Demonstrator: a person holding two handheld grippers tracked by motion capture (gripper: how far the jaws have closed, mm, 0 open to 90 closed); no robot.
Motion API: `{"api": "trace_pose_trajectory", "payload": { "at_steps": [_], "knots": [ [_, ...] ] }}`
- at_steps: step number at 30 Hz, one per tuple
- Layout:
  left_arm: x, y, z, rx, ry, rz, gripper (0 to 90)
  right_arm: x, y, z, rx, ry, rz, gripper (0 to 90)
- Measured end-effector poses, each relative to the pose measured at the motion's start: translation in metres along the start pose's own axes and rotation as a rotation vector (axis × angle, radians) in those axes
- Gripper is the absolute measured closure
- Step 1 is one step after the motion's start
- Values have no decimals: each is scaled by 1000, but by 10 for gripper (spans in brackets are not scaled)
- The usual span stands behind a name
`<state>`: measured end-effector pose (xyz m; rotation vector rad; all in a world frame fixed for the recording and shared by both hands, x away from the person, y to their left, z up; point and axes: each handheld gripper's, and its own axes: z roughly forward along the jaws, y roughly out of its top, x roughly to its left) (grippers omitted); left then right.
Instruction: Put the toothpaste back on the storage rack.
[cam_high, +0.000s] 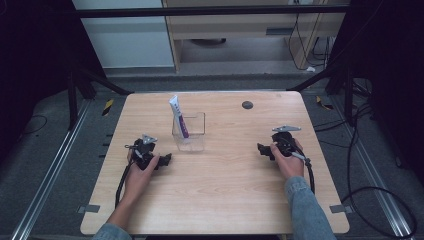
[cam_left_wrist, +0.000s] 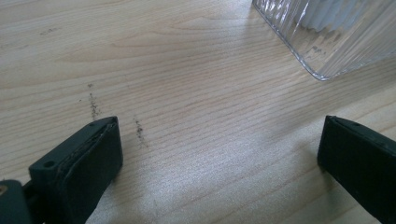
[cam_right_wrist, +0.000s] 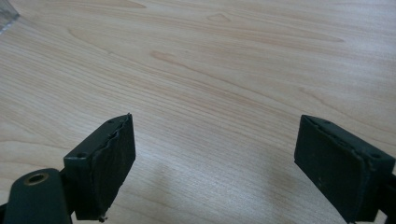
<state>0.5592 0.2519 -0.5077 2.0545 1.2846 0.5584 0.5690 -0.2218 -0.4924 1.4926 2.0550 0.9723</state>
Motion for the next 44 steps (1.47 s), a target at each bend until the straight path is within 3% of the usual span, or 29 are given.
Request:
{"api": "trace_pose_trajectory", "payload": {
  "at_steps": [11,22,30,32,39,42,44],
  "knots": [
    [0,0,0,0,0,0,0,-11,-5,13,-18,-76,36,124],
    [0,0,0,0,0,0,0,-15,-6,16,-22,-105,58,115],
    [0,0,0,0,0,0,0,-15,-6,18,-16,-117,56,100],
    [0,0,0,0,0,0,0,-13,-6,19,-3,-131,30,90],
    [0,0,0,0,0,0,0,-12,-6,19,4,-126,21,69],
    [0,0,0,0,0,1,0,-11,-6,20,14,-139,42,23],
    [0,0,0,0,0,1,0,-11,-4,23,22,-172,72,3]
  ]
}}
